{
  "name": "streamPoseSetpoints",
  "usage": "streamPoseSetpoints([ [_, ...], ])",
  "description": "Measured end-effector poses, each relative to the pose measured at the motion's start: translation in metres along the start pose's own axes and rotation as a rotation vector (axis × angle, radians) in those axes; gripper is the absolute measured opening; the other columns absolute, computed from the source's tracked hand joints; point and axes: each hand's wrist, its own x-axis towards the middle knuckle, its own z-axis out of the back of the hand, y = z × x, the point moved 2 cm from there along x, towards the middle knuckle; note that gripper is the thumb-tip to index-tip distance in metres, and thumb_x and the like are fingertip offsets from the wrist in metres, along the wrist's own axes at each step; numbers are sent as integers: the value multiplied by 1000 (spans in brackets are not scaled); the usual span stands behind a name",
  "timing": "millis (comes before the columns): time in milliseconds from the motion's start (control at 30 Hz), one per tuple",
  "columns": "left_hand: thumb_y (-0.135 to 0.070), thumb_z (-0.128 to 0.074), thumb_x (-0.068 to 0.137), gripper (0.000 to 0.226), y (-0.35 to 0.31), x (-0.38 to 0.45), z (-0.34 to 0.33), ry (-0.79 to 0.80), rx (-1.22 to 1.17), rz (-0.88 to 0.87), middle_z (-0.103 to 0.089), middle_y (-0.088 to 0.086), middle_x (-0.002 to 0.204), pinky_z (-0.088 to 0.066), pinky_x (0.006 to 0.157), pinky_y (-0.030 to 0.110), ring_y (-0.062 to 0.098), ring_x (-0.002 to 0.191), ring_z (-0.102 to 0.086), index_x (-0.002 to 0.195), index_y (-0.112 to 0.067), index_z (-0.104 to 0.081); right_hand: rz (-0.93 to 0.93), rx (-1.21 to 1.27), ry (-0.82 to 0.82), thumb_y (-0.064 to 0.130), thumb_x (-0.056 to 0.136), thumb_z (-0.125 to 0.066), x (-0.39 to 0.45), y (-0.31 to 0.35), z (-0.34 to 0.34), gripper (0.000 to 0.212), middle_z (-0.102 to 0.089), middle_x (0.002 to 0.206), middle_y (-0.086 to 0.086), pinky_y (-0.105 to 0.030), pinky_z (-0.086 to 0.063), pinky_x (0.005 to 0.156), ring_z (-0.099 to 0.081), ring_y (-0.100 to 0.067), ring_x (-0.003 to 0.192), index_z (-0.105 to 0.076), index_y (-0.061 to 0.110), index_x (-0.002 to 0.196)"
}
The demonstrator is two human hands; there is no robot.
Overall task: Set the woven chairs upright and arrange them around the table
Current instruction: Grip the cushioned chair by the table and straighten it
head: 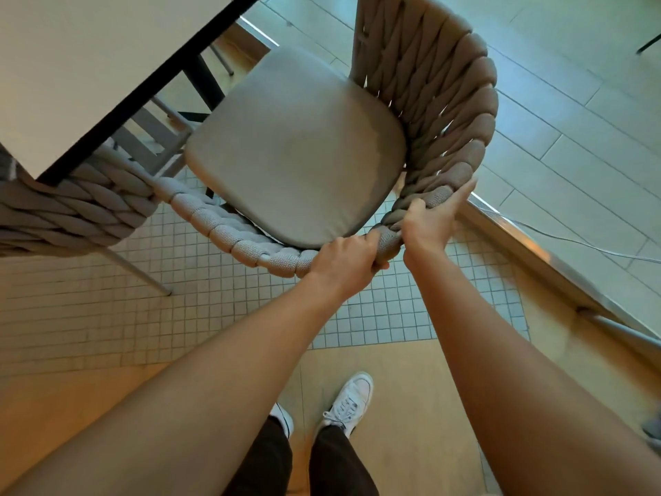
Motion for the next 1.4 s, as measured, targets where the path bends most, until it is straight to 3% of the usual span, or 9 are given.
streamPoseSetpoints([
  [233,-50,-58,98,51,15,-18,11,-1,-118,-90,-72,2,117,-53,71,41,30,94,-71,137,-18,-51,20,-30,3,15,97,-50,-5,-6,-2,91,-52,143,-13,-44,-57,93,-65,-23,108,10,45,159],
  [333,-69,-45,97,66,47,-47,13,-195,-20,-65,-66,5,132,-41,110,50,27,127,-59,134,-17,-60,21,-36,-14,16,97,-52,0,-9,0,92,-54,142,-12,-41,-57,91,-66,-25,107,9,46,159],
  [433,-72,-44,94,90,63,-77,6,-357,-113,412,-8,11,170,5,126,48,27,157,4,160,-14,-22,15,-42,-66,17,97,-56,0,-8,-3,93,-53,142,-10,-37,-55,87,-63,-16,101,6,49,158],
  [600,-36,-65,96,106,47,-56,4,-751,-1149,1288,17,9,169,-14,125,38,25,156,4,160,-16,17,-19,-72,-88,16,97,-58,-1,-6,-4,95,-50,148,-12,-47,-56,95,-59,-17,105,6,54,155],
  [767,3,-55,90,87,52,-48,4,-1064,-1295,1291,-41,14,152,-40,68,-6,16,120,-54,161,-18,-10,-12,-36,-75,11,97,-54,-2,-10,-8,94,-42,156,-11,-31,-54,81,-57,-7,97,5,53,157],
  [1033,4,-55,89,89,70,-37,5,-1056,-1288,1261,-40,11,154,-42,72,-1,21,129,-54,161,-22,-10,-29,-5,-36,8,96,-50,5,0,-22,94,-45,121,6,-9,-39,59,-54,6,77,7,46,160],
  [1167,4,-55,89,89,69,-38,4,-1027,-1290,1259,-35,13,156,-41,87,6,24,131,-51,161,-19,-8,-47,-13,-34,10,96,-51,7,-2,-20,94,-47,113,7,-16,-45,64,-55,5,77,6,47,160],
  [1333,4,-54,91,89,67,-38,6,-1004,-1269,1272,-29,13,160,-37,65,-6,25,135,-48,162,-17,-5,-40,-18,-40,9,96,-50,7,-4,-20,94,-46,121,3,-26,-48,70,-57,1,82,8,48,159],
  [1400,2,-53,94,91,67,-38,9,-950,-1231,1276,-16,13,166,-36,82,-4,26,143,-39,162,-17,4,-42,-36,-39,9,97,-49,7,-3,-21,94,-49,126,-2,-28,-50,71,-61,-8,88,10,47,159],
])
